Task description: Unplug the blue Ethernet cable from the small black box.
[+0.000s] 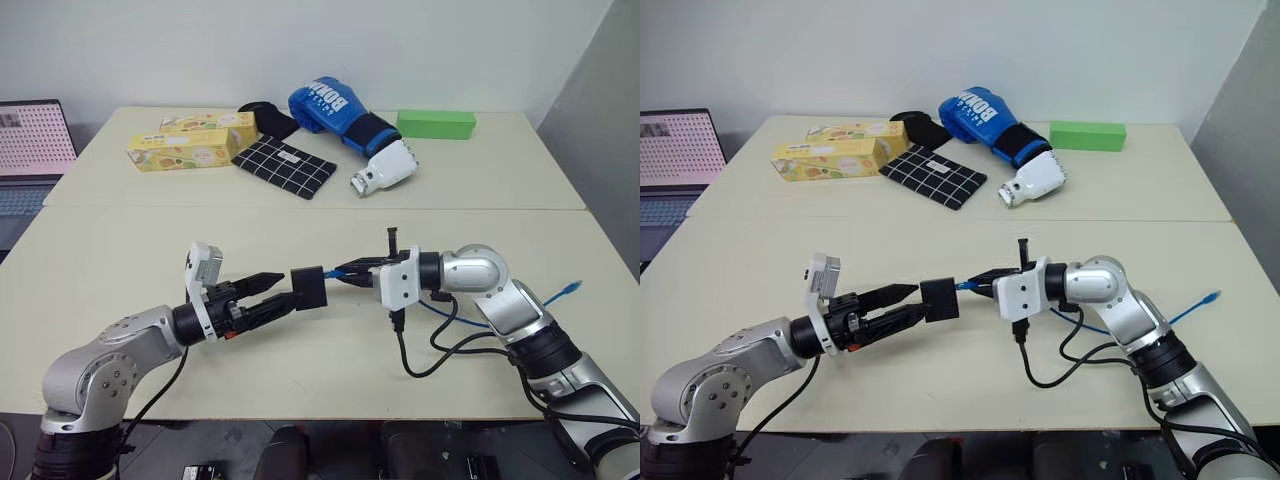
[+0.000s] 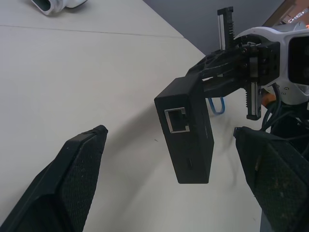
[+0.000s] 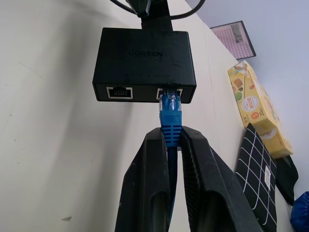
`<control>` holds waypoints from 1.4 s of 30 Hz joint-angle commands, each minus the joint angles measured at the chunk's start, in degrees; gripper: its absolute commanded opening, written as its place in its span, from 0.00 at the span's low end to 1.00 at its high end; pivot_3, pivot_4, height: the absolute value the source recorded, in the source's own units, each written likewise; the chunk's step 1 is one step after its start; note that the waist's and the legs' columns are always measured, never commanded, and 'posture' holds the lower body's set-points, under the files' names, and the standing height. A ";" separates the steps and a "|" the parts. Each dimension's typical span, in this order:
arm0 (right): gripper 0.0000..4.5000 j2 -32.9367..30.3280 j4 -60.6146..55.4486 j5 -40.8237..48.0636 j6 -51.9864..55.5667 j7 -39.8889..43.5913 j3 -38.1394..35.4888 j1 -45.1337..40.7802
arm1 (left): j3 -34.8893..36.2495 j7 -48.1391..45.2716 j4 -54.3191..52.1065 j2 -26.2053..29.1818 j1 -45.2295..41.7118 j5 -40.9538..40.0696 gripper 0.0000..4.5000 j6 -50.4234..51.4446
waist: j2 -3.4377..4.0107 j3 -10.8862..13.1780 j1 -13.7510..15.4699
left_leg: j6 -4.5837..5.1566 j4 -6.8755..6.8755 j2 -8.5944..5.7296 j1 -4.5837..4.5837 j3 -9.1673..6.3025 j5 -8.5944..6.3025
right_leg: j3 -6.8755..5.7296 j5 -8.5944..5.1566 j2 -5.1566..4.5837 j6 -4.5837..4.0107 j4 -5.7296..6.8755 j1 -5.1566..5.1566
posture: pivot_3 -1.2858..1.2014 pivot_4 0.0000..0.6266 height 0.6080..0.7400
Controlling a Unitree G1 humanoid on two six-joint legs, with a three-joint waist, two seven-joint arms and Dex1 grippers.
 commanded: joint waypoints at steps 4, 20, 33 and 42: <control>0.02 0.22 -3.46 -0.25 -0.27 -0.11 -0.93 -1.06 | -1.45 -2.14 1.35 -1.29 -2.18 -1.38 0.79 -0.11 | 0.00 0.00 0.05 | 0.00 0.01 -0.02 0.00 -0.02 0.00 | -0.01 0.00 0.00 0.00 0.00 0.01 | 0.52 0.24 1.00; 0.02 0.50 -4.75 -2.33 -2.63 -0.14 -0.12 -0.98 | -3.63 -3.75 5.03 -1.94 -3.79 1.29 0.17 -1.50 | 0.00 0.00 0.04 | 0.00 0.01 -0.02 0.00 0.00 0.00 | 0.00 0.00 0.00 0.00 0.00 0.01 | 0.52 0.24 1.00; 0.54 -3.47 -12.71 16.19 17.28 9.00 -4.39 1.29 | -7.35 -12.55 6.00 0.00 -4.54 7.46 0.17 -8.86 | 0.00 0.00 0.19 | 0.00 0.01 -0.01 -0.03 -0.06 0.00 | -0.02 0.00 -0.04 0.00 -0.03 0.02 | 0.52 0.24 1.00; 0.54 -1.04 -20.50 42.72 57.62 3.78 -10.92 3.77 | -10.18 -26.25 10.78 3.07 -7.35 12.99 0.17 -19.45 | 0.02 0.01 0.09 | 0.02 -0.01 -0.03 -0.05 -0.10 -0.01 | -0.03 -0.01 -0.03 -0.01 -0.05 0.01 | 0.52 0.24 1.00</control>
